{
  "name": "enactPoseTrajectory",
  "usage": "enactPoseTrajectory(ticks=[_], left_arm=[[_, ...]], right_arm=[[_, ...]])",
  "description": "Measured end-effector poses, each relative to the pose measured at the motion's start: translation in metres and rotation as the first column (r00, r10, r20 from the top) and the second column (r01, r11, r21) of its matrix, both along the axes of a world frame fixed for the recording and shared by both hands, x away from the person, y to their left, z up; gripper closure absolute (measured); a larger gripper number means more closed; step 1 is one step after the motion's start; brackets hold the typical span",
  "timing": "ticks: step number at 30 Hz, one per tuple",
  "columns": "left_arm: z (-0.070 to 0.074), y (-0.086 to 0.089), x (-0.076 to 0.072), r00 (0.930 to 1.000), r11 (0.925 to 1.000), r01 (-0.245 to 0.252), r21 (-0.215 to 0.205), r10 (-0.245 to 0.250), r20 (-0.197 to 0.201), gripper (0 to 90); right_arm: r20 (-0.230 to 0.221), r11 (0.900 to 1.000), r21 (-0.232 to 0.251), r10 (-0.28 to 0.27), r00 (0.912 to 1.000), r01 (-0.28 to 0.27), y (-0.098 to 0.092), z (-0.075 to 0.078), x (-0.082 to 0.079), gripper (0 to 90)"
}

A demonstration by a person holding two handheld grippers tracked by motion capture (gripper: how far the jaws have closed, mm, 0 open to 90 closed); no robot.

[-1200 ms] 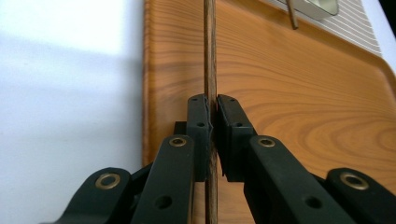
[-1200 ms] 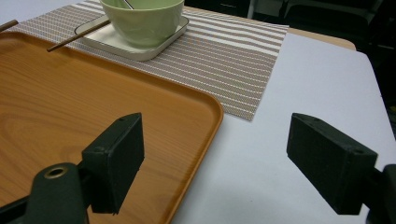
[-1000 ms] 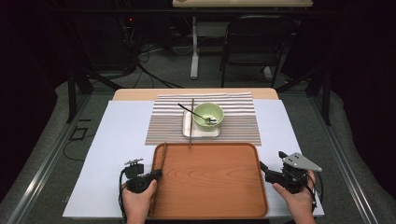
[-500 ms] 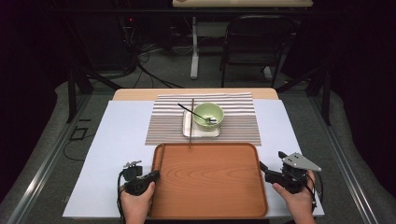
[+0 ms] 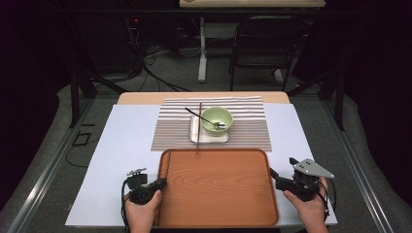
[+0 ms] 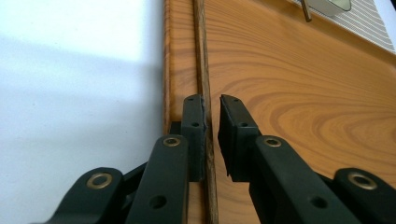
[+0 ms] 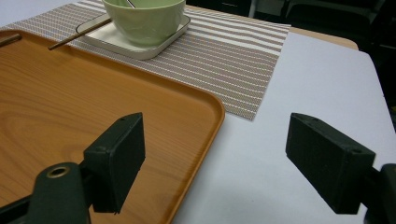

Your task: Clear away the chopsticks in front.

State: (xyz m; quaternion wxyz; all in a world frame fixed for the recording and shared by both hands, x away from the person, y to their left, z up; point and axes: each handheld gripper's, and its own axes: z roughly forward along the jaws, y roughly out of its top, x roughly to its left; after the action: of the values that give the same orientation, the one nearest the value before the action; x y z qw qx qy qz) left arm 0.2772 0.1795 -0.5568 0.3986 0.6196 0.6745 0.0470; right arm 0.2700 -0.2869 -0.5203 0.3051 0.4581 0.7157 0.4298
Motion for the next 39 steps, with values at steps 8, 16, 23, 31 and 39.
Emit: enactPoseTrajectory(ticks=[8, 16, 23, 31, 39], left_arm=[[0.01, 0.0, 0.002, 0.9993, 0.9998, 0.018, -0.013, -0.017, 0.033, 63.8], [0.019, -0.001, 0.006, 0.9962, 0.9986, 0.051, -0.012, -0.051, 0.071, 49.6], [0.029, -0.006, 0.019, 0.9856, 0.9905, 0.105, 0.089, -0.115, 0.124, 37.7], [0.038, -0.003, 0.032, 0.9868, 0.9877, 0.105, 0.116, -0.118, 0.111, 28.1], [0.048, -0.001, 0.044, 0.985, 0.9905, 0.111, 0.082, -0.12, 0.124, 21.8]], right_arm=[[0.001, 1.0, -0.001, 0.0, 1.0, 0.0, 0.0, 0.0, 0.0, 19.6], [-0.001, 1.0, -0.002, 0.0, 1.0, 0.0, 0.0, 0.0, 0.0, 19.6], [0.001, 1.0, -0.004, 0.0, 1.0, 0.0, -0.001, 0.0, 0.0, 19.6], [0.002, 1.0, -0.005, 0.0, 1.0, 0.0, -0.001, 0.0, 0.0, 19.6], [0.002, 1.0, -0.007, -0.001, 1.0, 0.001, -0.001, 0.0, 0.0, 19.6]])
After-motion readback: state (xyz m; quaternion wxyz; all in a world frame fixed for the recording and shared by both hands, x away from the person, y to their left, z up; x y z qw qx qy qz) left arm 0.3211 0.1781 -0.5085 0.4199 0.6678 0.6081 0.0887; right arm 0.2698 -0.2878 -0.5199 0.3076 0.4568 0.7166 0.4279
